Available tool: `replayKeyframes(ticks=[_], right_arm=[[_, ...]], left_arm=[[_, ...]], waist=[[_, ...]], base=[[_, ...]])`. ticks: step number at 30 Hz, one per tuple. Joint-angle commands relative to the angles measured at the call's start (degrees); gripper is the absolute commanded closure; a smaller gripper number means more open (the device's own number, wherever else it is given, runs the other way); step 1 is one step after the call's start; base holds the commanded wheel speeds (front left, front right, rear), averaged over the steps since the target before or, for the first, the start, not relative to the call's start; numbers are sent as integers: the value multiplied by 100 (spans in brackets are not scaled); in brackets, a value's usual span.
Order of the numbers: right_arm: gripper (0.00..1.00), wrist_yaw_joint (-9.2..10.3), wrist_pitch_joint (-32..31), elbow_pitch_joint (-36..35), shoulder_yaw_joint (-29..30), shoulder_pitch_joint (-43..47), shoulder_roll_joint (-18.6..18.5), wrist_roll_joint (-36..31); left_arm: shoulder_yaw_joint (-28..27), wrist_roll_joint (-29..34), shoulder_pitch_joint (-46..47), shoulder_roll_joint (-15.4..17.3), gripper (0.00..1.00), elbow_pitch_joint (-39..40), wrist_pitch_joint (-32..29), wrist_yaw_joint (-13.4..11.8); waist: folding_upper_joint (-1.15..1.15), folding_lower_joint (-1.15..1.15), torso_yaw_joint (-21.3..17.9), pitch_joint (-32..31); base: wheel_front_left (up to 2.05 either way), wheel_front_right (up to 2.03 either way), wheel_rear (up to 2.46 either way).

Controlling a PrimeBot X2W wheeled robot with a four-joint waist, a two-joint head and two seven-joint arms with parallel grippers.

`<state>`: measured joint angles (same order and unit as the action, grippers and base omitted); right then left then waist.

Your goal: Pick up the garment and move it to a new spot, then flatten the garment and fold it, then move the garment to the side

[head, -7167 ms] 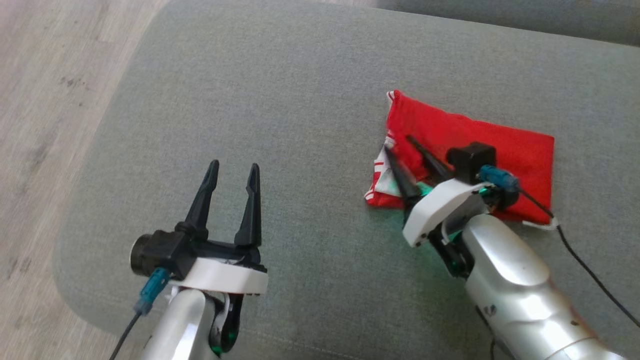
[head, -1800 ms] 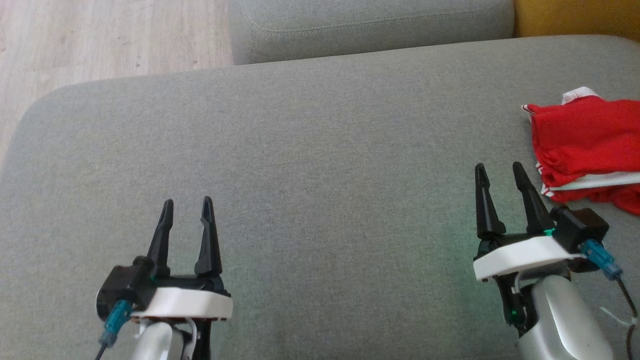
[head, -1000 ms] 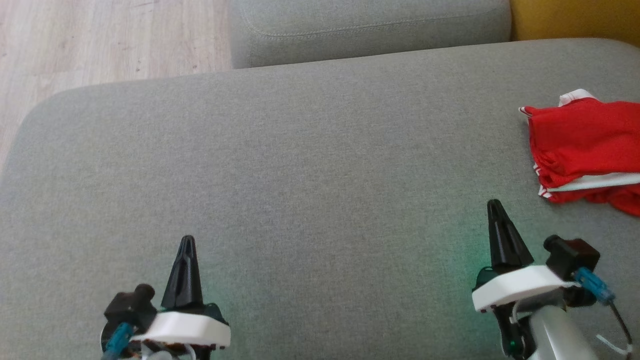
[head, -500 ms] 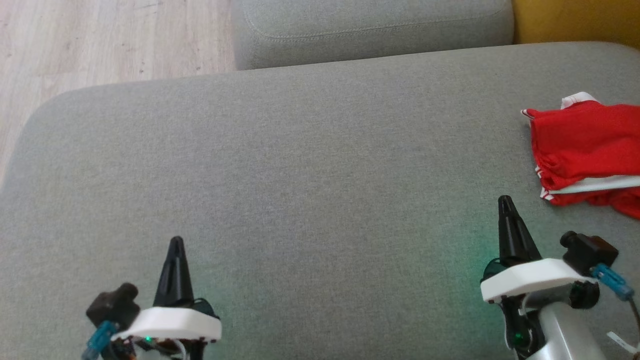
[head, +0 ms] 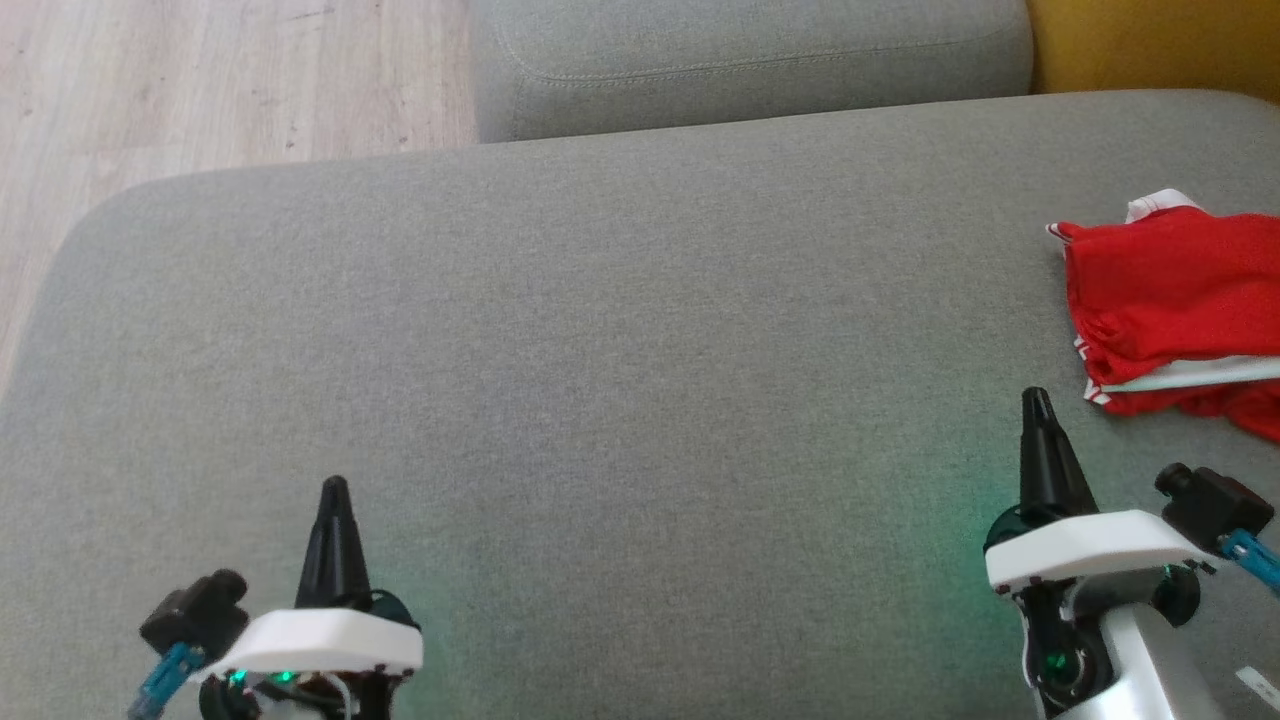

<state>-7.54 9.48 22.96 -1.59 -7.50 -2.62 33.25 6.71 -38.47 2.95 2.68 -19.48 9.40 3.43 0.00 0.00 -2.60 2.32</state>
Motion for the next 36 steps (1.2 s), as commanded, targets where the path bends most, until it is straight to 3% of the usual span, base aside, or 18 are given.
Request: replayKeyframes(ticks=[1, 36], right_arm=[[100, 1, -63, -234, 9, -161, -33, 215], [100, 3, -623, -482, 291, -50, -44, 2355]], left_arm=[[-171, -181, 236, 6, 100, 222, -52, 27], [-602, -2123, 269, 11, 100, 342, -627, 169]], waist=[[0, 0, 6, -5], [0, 0, 101, -83]], base=[[0, 0, 0], [0, 0, 0]])
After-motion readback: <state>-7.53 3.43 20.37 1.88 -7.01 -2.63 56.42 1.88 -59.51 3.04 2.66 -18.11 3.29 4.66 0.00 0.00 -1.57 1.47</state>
